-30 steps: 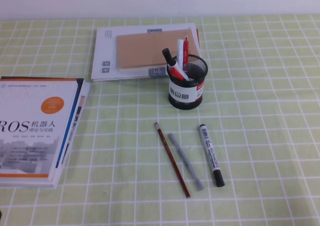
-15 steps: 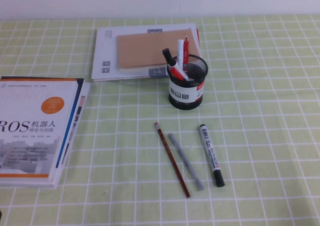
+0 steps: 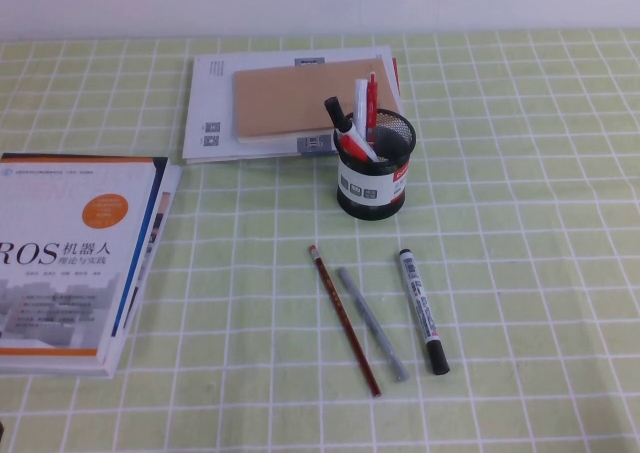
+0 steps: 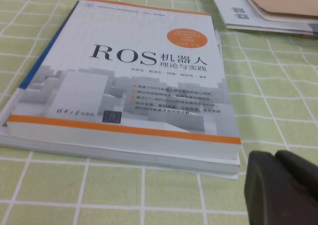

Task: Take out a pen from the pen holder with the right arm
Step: 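Take a marker out of the pen holder and lay it on the table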

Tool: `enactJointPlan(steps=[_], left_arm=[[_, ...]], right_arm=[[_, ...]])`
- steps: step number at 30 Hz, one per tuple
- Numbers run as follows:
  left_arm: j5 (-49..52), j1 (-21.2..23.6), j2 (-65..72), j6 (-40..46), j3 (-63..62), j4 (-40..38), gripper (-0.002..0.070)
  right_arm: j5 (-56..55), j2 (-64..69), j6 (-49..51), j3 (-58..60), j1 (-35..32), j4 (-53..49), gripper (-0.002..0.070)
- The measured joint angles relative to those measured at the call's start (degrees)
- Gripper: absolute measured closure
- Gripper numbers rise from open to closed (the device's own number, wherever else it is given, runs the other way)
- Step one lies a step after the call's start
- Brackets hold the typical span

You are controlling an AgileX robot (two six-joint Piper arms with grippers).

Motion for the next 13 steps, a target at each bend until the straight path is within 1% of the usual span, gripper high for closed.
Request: enactJointPlan(steps=[3, 13], left_arm=[[0.0, 0.0, 0.0, 0.0, 0.0, 0.0, 0.0683], [0.0, 0.0, 0.0, 0.0, 0.0, 0.0, 0.0683]], right_arm=[[2.4, 0.0, -0.6, 0.0, 0.0, 1.1, 0.0688], [2.9, 0.0, -0.8, 0.0, 0.0, 1.8, 0.0688]])
